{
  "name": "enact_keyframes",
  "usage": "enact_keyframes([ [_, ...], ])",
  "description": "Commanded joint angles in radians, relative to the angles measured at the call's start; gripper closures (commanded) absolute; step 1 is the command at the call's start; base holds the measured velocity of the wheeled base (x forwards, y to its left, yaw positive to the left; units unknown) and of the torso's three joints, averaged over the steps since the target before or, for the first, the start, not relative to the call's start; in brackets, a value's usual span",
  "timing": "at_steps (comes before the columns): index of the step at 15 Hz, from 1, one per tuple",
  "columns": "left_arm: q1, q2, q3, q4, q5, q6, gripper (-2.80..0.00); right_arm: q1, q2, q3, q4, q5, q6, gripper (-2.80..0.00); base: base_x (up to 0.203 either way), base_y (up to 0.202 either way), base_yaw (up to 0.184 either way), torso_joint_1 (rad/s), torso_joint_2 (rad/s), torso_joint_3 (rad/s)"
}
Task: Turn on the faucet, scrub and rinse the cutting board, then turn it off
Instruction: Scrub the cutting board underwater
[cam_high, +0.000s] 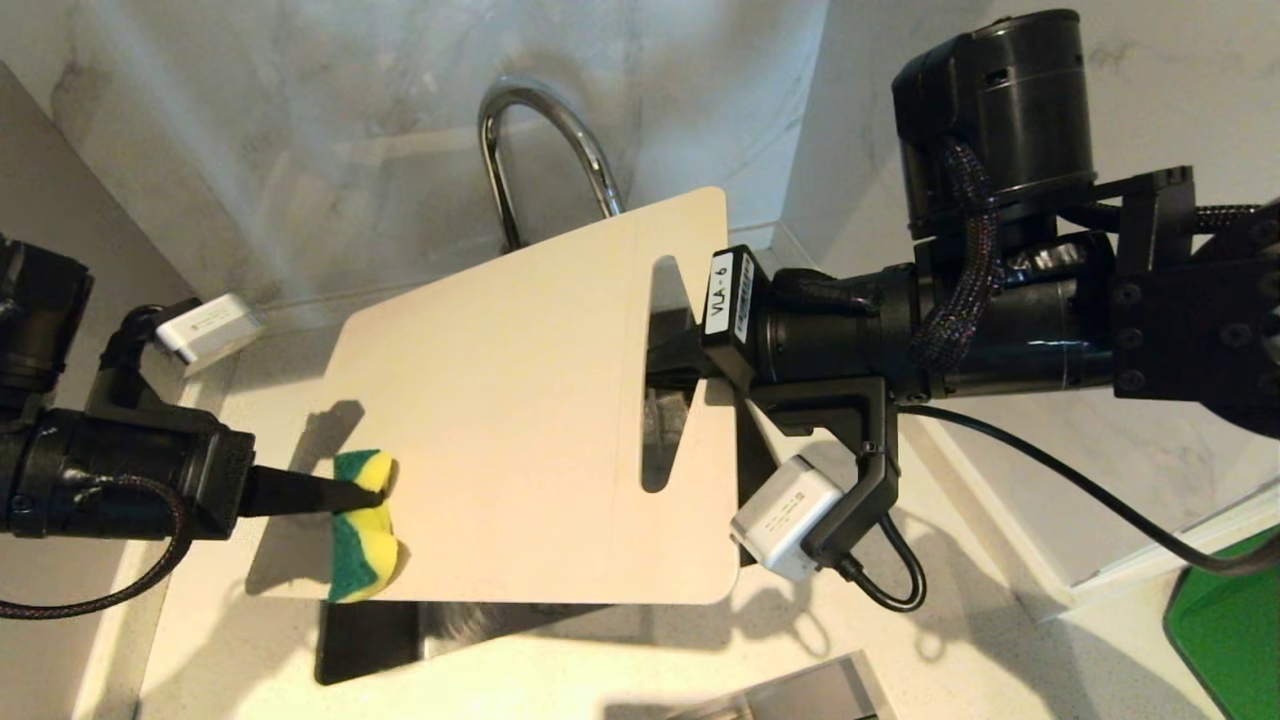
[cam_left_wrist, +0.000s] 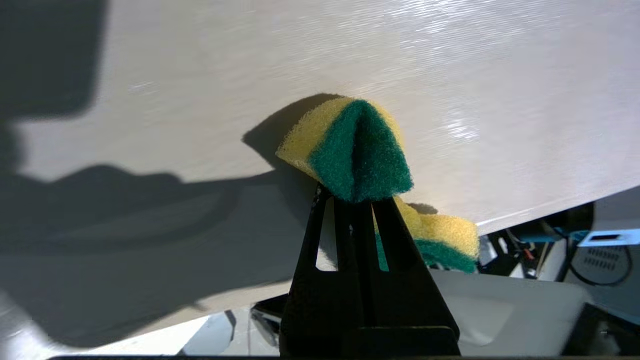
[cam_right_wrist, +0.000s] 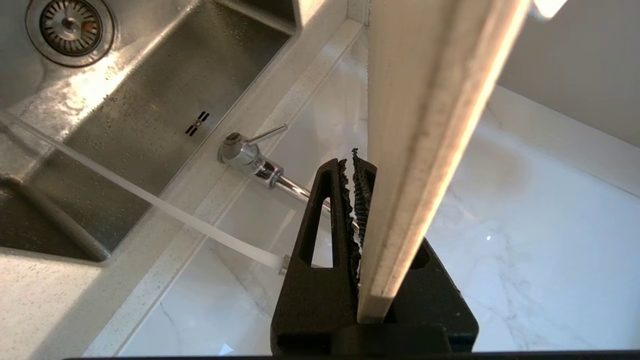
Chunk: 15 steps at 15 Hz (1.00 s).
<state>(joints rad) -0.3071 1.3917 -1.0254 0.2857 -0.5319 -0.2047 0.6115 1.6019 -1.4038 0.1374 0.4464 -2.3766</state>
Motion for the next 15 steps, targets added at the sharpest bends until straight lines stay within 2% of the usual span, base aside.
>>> enact_keyframes([
  [1,0.113,-0.002,0.051,0.001,-0.049,0.038,0.00,0.001,0.003,-0.001,0.001,0.003,-0.013,0.00,0.000,0.000,0.000,0.000,0.00,0.000],
  [5,0.267,0.000,0.153,-0.014,-0.125,0.145,0.00,-0.001,0.003,0.002,0.001,0.003,-0.009,0.00,0.000,0.000,0.000,0.000,0.00,0.000],
  [8,0.366,0.006,0.172,-0.020,-0.179,0.173,0.00,-0.003,0.000,0.002,0.001,0.005,-0.009,0.00,0.000,0.000,0.000,0.000,0.00,0.000],
  [15,0.509,0.007,0.167,-0.022,-0.258,0.187,0.00,-0.021,-0.037,0.023,0.001,0.006,-0.008,0.00,0.000,0.000,0.000,0.000,0.00,0.000],
])
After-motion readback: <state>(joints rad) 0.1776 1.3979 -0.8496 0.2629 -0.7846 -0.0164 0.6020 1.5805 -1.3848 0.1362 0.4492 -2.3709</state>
